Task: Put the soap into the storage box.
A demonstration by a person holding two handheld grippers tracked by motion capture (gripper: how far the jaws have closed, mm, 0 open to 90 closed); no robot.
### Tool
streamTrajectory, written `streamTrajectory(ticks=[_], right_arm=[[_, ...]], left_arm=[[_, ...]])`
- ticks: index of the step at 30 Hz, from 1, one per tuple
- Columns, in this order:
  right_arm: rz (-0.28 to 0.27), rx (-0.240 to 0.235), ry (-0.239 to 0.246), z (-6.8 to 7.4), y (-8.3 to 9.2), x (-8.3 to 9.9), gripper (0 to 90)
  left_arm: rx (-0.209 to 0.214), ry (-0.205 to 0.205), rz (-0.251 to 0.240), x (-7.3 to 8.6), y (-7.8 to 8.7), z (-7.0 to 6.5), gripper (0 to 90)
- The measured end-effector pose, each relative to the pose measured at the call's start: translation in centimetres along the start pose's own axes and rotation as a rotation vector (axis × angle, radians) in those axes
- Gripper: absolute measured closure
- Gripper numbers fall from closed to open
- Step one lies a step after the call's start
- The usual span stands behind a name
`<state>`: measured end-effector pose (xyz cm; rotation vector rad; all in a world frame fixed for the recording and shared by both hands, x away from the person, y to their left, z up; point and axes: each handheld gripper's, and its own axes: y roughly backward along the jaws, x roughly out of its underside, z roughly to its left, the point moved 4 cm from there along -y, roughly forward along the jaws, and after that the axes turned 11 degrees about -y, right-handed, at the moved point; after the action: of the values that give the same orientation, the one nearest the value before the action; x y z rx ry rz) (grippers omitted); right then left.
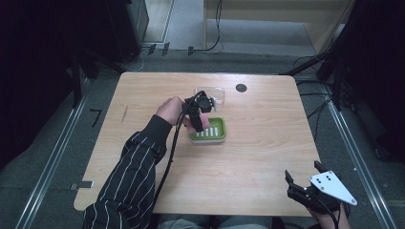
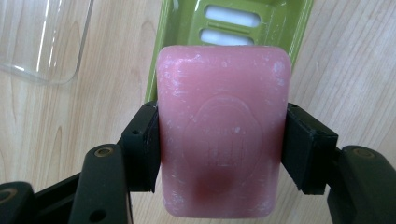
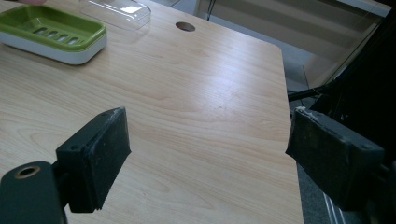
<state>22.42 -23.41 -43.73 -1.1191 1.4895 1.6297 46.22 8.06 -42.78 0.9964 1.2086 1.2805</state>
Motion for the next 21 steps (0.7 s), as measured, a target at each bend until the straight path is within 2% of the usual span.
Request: streamTrajectory(ticks=[4,14,21], right_arm=[[0.003,0.008,-0.004,-0.1,0.2,0.1,13.5],[0.006,0.025,-0.012,-0.5,0.7,0.4,13.5],[0.01,0.038,-0.02,-0.8,1.0,0.6,13.5]], left_arm=[[0.005,-0.005,-0.001,-0.4,-0.4,0.0,38.5],[0.002,-0.074,0.006,-1.3,-1.3,0.2,38.5],[0.001,-0.093,0.004,-1.9,-1.8,0.3,38.5]])
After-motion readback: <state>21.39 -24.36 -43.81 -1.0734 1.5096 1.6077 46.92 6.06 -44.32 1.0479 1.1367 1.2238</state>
